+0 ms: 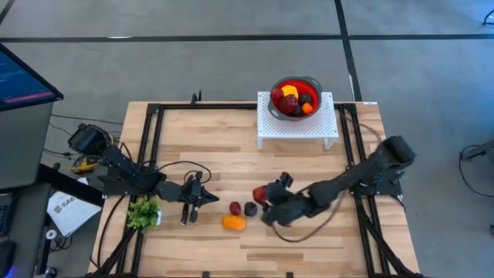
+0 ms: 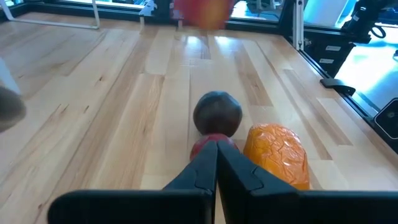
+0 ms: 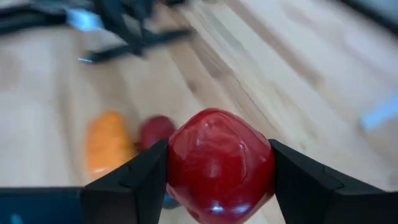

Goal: Pick & Place Fruit
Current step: Put the red apple into the orange strainer bowl on the shelf

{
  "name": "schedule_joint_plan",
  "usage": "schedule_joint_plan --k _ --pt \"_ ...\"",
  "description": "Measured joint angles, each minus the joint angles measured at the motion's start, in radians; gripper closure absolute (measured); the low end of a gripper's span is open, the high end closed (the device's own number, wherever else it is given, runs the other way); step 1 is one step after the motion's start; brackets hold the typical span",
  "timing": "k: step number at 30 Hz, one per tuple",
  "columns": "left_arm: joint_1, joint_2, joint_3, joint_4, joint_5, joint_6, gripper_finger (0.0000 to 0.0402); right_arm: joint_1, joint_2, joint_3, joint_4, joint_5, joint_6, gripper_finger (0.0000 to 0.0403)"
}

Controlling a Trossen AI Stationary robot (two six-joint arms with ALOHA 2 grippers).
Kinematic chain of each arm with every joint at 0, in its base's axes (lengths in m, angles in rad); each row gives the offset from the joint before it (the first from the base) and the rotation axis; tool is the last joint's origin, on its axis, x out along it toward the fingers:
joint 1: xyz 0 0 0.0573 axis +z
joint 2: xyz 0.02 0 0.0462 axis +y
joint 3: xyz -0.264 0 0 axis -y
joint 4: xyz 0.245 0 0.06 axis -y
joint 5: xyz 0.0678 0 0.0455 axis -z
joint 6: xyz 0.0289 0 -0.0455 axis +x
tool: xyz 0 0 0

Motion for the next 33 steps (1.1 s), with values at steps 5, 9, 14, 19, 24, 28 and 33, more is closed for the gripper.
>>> schedule_joint_plan --k 5,9,14,19,24,28,33 --pt "0.009 0.0 0.0 0.002 0.0 0.0 0.04 0.031 -0.173 -0.005 0.108 0.007 -0.322 0.0171" --pt "0.02 0.0 0.0 0.003 0.0 0.0 0.04 -0.021 -0.31 -0.004 0.182 0.088 -0.527 0.0171" --pt "0.021 0.0 0.0 0.007 0.0 0.0 0.04 -0.208 -0.452 -0.005 0.158 0.242 -0.59 0.0171" --pt "0.021 0.0 0.0 0.009 0.0 0.0 0.04 -0.533 -0.535 -0.005 0.002 0.239 -0.435 0.017" --pt "0.021 0.0 0.0 0.009 0.0 0.0 0.04 -0.915 -0.538 -0.005 -0.099 -0.11 -0.31 0.0166" --pt "0.021 0.0 0.0 0.009 0.0 0.0 0.04 -1.106 -0.489 -0.005 -0.112 -0.282 -0.275 0.0165" --pt "0.021 0.0 0.0 0.01 0.0 0.0 0.04 -1.208 -0.426 -0.005 -0.125 -0.377 -0.25 0.0164"
